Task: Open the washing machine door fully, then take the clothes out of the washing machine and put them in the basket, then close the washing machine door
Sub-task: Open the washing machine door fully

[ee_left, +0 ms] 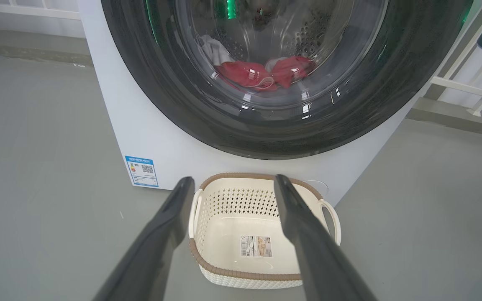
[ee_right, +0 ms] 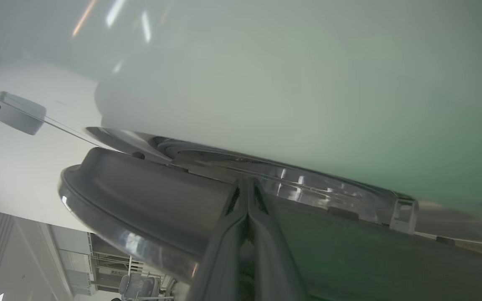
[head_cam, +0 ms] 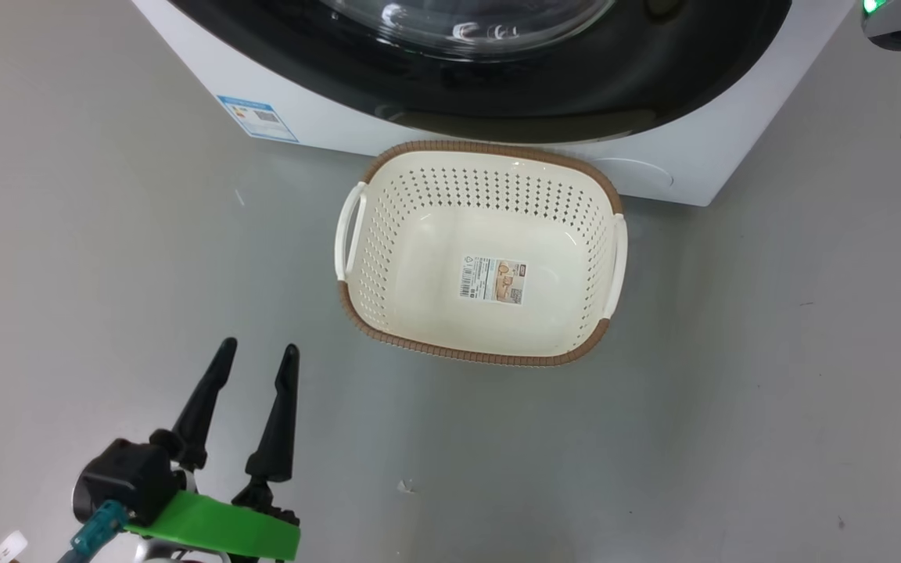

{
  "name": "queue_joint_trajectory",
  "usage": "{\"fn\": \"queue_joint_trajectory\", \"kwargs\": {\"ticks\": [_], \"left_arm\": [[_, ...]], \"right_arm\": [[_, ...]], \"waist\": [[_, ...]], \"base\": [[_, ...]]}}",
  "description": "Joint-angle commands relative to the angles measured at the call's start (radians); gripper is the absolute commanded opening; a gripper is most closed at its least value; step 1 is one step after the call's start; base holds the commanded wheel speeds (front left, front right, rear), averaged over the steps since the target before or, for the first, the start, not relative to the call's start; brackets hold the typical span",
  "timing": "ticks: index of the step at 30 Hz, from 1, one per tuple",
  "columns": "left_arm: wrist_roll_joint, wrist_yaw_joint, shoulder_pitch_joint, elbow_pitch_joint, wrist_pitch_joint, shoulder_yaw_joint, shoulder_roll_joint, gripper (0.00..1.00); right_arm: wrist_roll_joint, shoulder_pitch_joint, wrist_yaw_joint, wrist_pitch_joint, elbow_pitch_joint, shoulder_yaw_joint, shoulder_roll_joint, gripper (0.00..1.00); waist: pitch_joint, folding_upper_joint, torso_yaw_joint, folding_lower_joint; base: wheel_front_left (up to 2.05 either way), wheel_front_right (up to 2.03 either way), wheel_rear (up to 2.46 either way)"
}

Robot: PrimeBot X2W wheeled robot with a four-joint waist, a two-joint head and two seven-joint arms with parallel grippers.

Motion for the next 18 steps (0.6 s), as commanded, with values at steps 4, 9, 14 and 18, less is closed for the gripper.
{"fn": "queue_joint_trajectory", "kwargs": {"ticks": [4,9,14,18], "left_arm": [[-0.008,-0.006,-0.019,-0.018,-0.012,0.029,0.017,1.0],[-0.009,-0.006,-0.019,-0.017,-0.012,0.03,0.015,1.0],[-0.009,-0.006,-0.015,-0.013,-0.012,0.033,0.013,1.0],[-0.005,-0.006,-0.008,-0.014,-0.012,0.036,0.012,1.0]], "right_arm": [[-0.015,-0.006,-0.001,0.002,-0.01,0.017,0.022,0.0],[-0.016,0.0,-0.001,0.022,-0.008,0.024,0.028,0.0],[-0.013,0.024,-0.001,0.049,-0.023,0.03,0.026,0.0],[-0.013,0.048,-0.001,0.074,-0.036,0.038,0.025,0.0]], "waist": [[-0.004,0.0,0.005,0.0],[-0.004,0.0,0.004,0.0],[-0.018,0.0,0.0,0.0],[-0.033,0.0,-0.007,0.0]], "base": [[0.0,0.0,0.0],[0.0,0.0,0.0],[0.0,0.0,0.0],[0.0,0.0,0.0]]}}
